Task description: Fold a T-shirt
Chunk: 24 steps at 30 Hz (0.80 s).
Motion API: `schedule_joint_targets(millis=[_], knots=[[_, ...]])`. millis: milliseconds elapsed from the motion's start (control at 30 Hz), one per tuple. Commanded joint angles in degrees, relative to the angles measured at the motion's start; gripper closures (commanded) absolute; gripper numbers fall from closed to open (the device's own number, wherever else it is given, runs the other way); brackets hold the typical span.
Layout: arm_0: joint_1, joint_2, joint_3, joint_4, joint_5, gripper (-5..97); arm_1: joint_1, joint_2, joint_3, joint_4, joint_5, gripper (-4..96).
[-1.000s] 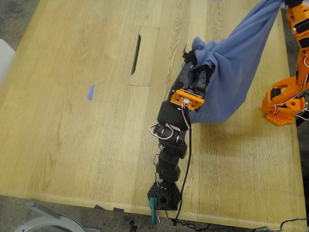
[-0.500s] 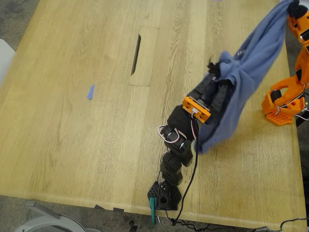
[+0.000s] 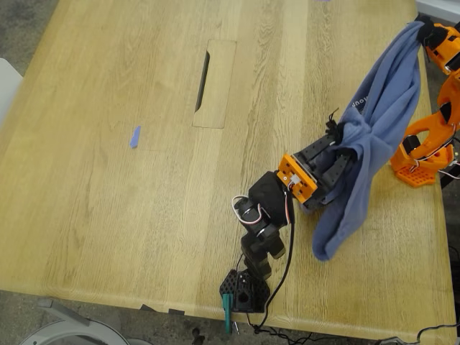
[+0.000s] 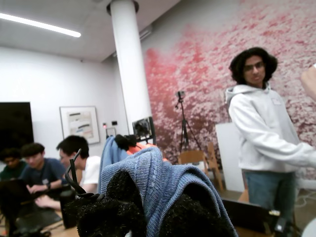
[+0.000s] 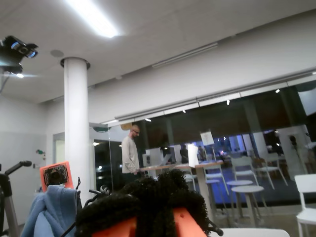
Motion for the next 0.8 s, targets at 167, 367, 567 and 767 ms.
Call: schedule_joint_targets(millis=[167,367,567,767], knots=[[3.25,5.19,-0.09,5.8,-1.93,92,0.79,4.66,0.26,4.22,-0.44,91.3],[3.78,7.29,-0.09,13.27,-2.81,92,2.72,7.29,-0.18,9.49,0.35,91.3],[1.05,9.67,-0.09,23.29,-4.92,92,3.78,11.6,5.63,12.3,0.7,91.3],[-3.52,11.07,-0.26,33.93,-7.12,92,4.22,15.64,12.83,13.62,1.05,91.3]])
